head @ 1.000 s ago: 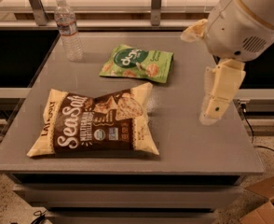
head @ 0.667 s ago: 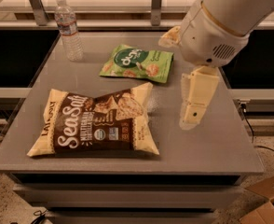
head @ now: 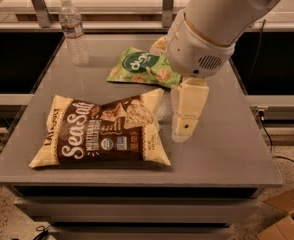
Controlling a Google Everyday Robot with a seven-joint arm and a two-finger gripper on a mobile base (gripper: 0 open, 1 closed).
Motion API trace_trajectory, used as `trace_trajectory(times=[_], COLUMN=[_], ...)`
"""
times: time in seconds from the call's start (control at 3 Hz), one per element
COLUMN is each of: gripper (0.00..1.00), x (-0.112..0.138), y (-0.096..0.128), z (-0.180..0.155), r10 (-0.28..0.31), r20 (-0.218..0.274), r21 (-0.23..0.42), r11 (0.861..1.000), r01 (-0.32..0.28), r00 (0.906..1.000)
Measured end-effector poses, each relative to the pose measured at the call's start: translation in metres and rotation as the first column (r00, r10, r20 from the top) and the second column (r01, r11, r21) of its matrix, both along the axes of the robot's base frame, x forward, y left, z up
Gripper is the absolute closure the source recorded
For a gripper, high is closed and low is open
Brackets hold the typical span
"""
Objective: Pick brown chip bag
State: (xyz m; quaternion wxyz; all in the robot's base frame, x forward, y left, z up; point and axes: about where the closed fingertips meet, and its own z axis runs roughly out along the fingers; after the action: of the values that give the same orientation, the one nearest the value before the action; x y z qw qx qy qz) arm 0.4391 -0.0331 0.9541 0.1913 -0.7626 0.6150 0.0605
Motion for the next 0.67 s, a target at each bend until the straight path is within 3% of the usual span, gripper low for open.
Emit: trace_trajectory(times=[0.67], gripper=[0.00], x=[0.006], y=[0.019], z=[-0.004], r10=[0.079], r20=[0.024], r21=[-0.037], r11=[0.996], r01=[-0.078], r00=[0.9966])
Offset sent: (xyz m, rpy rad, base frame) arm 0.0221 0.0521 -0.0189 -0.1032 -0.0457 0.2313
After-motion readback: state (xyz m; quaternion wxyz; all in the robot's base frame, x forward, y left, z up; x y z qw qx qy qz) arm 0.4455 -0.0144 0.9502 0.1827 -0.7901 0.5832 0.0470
